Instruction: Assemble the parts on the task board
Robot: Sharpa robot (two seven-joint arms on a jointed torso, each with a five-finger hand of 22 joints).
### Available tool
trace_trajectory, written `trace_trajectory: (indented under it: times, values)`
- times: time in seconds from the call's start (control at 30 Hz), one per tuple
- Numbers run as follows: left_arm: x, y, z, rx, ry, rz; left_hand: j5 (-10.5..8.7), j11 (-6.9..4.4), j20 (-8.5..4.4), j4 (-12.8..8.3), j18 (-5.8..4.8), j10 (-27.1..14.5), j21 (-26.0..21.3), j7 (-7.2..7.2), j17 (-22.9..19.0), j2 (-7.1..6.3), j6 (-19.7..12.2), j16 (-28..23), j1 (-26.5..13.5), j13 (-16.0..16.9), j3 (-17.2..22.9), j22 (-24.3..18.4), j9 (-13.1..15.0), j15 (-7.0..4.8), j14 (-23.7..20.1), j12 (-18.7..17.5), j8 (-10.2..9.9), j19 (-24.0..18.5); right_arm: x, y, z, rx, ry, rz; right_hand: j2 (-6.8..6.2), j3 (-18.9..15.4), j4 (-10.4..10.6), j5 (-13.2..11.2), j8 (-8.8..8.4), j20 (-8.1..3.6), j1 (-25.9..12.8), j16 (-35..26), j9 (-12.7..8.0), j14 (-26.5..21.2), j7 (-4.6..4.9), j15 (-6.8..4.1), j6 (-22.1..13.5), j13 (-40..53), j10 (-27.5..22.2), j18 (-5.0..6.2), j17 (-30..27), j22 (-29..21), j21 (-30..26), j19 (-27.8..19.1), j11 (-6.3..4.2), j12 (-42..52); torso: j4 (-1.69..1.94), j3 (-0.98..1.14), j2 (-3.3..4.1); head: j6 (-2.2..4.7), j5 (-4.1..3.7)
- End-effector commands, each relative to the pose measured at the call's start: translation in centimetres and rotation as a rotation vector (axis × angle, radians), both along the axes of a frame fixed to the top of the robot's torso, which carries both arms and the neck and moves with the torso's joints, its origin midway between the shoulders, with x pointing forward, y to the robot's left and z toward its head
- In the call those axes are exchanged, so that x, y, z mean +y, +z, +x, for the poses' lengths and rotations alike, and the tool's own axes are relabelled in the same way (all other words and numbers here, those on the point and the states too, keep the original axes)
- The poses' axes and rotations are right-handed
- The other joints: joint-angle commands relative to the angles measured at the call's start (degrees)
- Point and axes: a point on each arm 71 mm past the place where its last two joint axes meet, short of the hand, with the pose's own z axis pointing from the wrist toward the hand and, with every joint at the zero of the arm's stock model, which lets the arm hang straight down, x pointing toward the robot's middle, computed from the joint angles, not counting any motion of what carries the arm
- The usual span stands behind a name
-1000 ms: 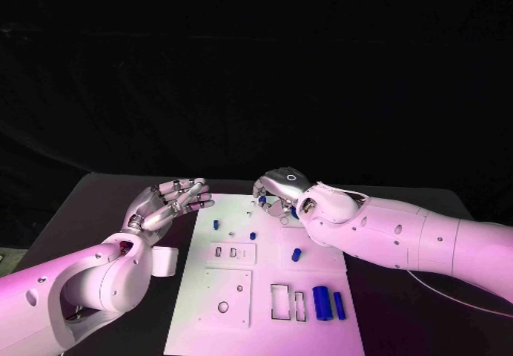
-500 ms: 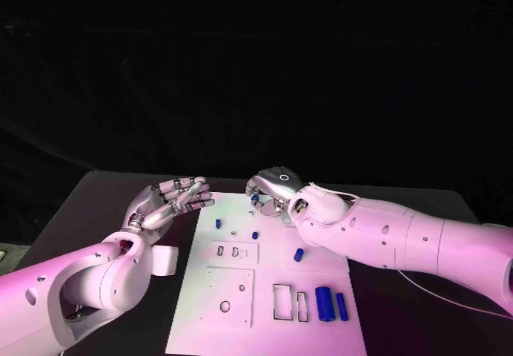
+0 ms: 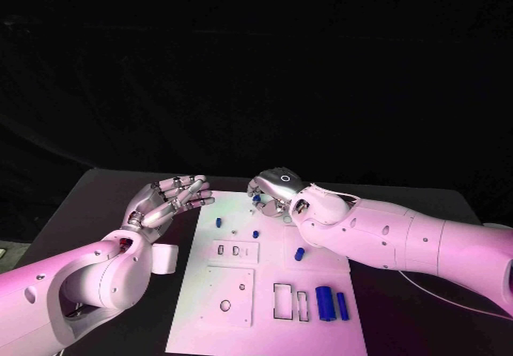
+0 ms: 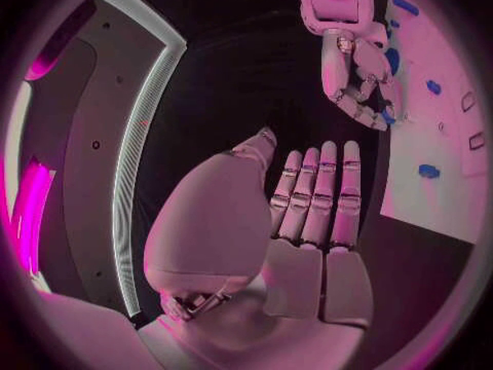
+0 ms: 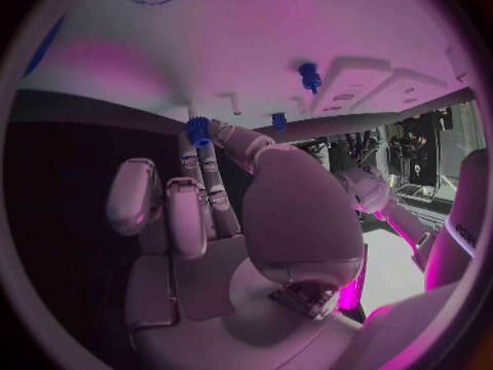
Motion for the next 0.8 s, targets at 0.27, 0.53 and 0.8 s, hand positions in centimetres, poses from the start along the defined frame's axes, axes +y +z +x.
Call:
trace_trajectory:
  times: [0.27, 0.53, 0.8]
  values:
    - [-0.34, 0.28, -0.03, -0.006, -0.022, -0.013, -0.24, 0.41, -0.02, 0.1, 0.81, 0.0, 0.3, 1.68, 0.1, -0.31, 0.0, -0.2, -0.1, -0.1, 0.2, -0.1, 0.0, 0.08, -0.3, -0.2, -0.3, 0.5, 0.0, -0.13, 0.24, -0.004, -0.009, -0.018, 0.49, 0.4, 0.1, -0.3, 0.24, -0.14, 0.9, 0.2, 0.1, 3.0, 0.11, -0.34, 0.0, 1.8, 2.2, -1.0, 0.0, -0.1, 0.3, 0.0, -1.99, 0.3, 0.17, -0.13, 0.12, 0.19, -0.13]
    - [-0.39, 0.37, 0.02, -0.008, -0.024, -0.013, -0.24, 0.41, -0.02, 0.1, 0.81, 0.0, 0.3, 1.68, 0.1, -0.31, 0.0, -0.2, -0.1, -0.1, 0.2, -0.1, 0.0, 0.08, -0.3, -0.2, -0.3, 0.5, 0.13, -0.24, 0.38, 0.001, -0.01, -0.028, 0.42, 0.4, 0.1, -0.5, 0.21, -0.12, 0.8, 0.3, 0.1, 3.0, 0.13, -0.33, -0.1, 1.9, 2.1, -1.0, 0.0, 0.0, 0.3, -0.1, -1.97, 0.2, 0.21, -0.15, 0.18, 0.02, -0.06]
    - [-0.37, 0.4, 0.06, -0.008, -0.023, -0.012, -0.24, 0.44, -0.02, 0.0, 0.8, 0.0, 0.3, 1.69, 0.1, -0.36, 0.0, -0.3, -0.1, -0.1, 0.3, -0.1, -0.1, 0.11, -0.4, -0.3, -0.4, 0.5, 0.15, -0.78, 0.35, 0.017, -0.01, -0.039, 0.34, 0.4, 0.1, -0.6, 0.2, -0.11, 0.7, 0.3, 0.2, 3.0, 0.14, -0.31, -0.1, 1.9, 2.0, -0.98, -0.1, -0.1, 0.3, -0.2, -1.95, 0.2, 0.18, -0.13, 0.21, -0.2, 0.1]
